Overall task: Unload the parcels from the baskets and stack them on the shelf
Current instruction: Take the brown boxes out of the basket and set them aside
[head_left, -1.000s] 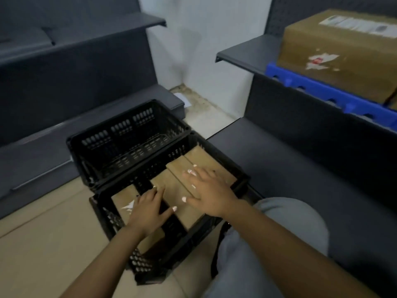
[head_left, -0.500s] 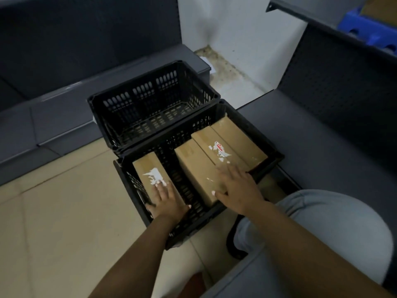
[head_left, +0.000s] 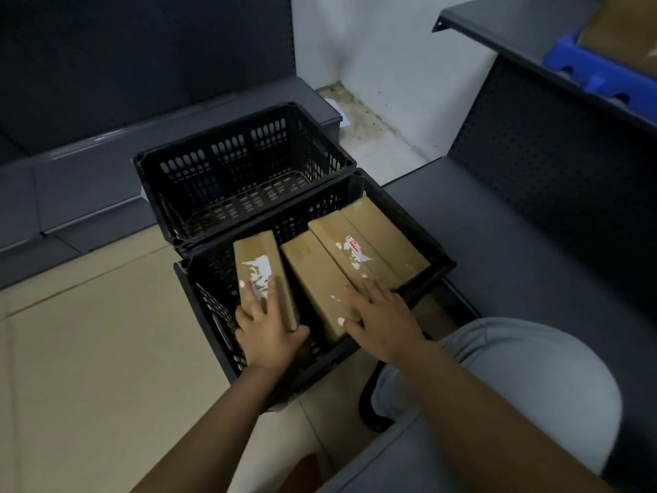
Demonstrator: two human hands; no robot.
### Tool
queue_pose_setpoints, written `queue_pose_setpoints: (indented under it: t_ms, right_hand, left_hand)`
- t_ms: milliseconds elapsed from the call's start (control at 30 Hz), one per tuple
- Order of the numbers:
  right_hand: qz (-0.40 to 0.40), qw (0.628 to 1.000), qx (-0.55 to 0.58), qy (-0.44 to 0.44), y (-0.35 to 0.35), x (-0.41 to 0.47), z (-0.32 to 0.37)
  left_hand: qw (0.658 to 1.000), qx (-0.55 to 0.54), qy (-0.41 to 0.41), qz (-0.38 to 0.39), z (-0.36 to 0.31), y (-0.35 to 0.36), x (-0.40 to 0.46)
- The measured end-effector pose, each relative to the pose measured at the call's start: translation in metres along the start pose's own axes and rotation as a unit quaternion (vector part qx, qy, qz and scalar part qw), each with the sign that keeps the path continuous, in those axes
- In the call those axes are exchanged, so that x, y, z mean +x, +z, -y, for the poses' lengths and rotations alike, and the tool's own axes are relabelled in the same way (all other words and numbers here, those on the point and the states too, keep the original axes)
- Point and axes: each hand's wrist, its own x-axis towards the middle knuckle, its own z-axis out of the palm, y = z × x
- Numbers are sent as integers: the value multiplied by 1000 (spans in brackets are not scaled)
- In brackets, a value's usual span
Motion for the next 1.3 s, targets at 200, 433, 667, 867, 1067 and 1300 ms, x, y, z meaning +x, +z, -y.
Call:
queue_pose_setpoints:
  t_ms: [200, 433, 667, 867, 1067, 1300]
  right_hand:
    - [-43, 999, 18, -4, -8, -5, 0]
    - [-91, 994, 54, -3, -25, -15, -7]
    - [-48, 977, 208, 1, -24, -27, -9]
    - [-71, 961, 266, -13, -28, -18, -12]
    - [-34, 948, 314, -37, -24, -2, 2]
    - [9, 952, 305, -14, -18, 17, 12]
  left_hand:
    - [987, 82, 97, -96, -21, -41, -13]
    - [968, 198, 144, -52, -66, -75, -22]
    - [959, 240, 146, -50, -119, -105, -2]
    - [934, 311, 175, -29, -150, -91, 0]
    - [932, 283, 224, -31, -130, -76, 9]
    - [965, -26, 259, -33, -83, -72, 24]
